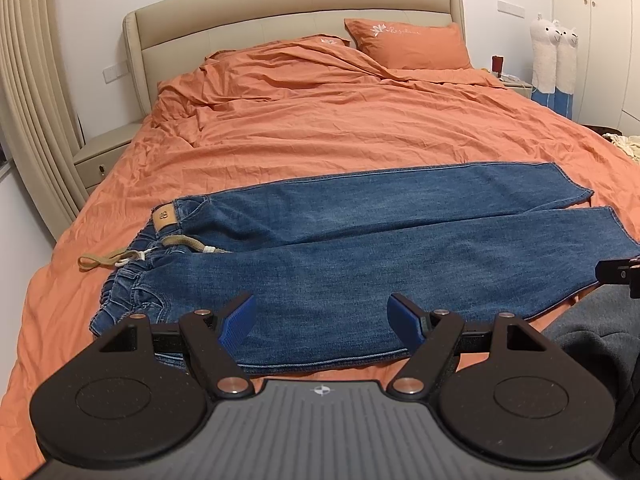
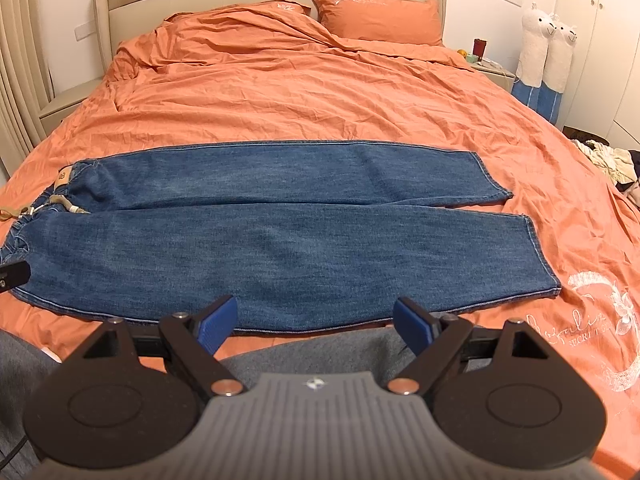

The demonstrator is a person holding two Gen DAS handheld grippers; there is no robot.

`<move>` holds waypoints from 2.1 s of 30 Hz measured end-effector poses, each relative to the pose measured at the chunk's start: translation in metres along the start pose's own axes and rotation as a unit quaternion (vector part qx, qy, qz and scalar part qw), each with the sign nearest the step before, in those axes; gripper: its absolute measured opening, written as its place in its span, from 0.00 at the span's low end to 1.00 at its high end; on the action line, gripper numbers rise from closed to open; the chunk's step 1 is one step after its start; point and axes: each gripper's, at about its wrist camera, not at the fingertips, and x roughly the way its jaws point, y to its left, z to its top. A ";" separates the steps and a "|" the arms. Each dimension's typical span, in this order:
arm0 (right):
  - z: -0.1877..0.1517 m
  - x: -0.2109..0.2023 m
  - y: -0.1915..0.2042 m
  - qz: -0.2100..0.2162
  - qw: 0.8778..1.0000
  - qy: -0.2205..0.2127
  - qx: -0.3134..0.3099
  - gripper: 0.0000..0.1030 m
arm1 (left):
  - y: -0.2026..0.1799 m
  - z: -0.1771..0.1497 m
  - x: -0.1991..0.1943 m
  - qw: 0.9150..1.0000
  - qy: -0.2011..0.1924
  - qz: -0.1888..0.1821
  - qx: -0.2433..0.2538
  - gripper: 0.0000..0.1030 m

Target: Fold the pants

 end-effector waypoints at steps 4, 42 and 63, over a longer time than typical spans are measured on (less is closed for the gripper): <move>-0.001 0.000 0.000 0.000 1.000 0.000 0.000 0.79 | -0.001 0.000 0.000 1.000 0.000 0.000 0.002 0.85; -0.005 -0.003 0.009 0.002 1.000 0.005 0.007 0.79 | -0.009 -0.001 -0.001 1.000 0.007 -0.018 0.009 0.85; 0.015 0.005 -0.049 0.014 0.995 -0.078 -0.055 0.79 | 0.060 0.008 0.027 0.994 0.016 -0.004 0.109 0.73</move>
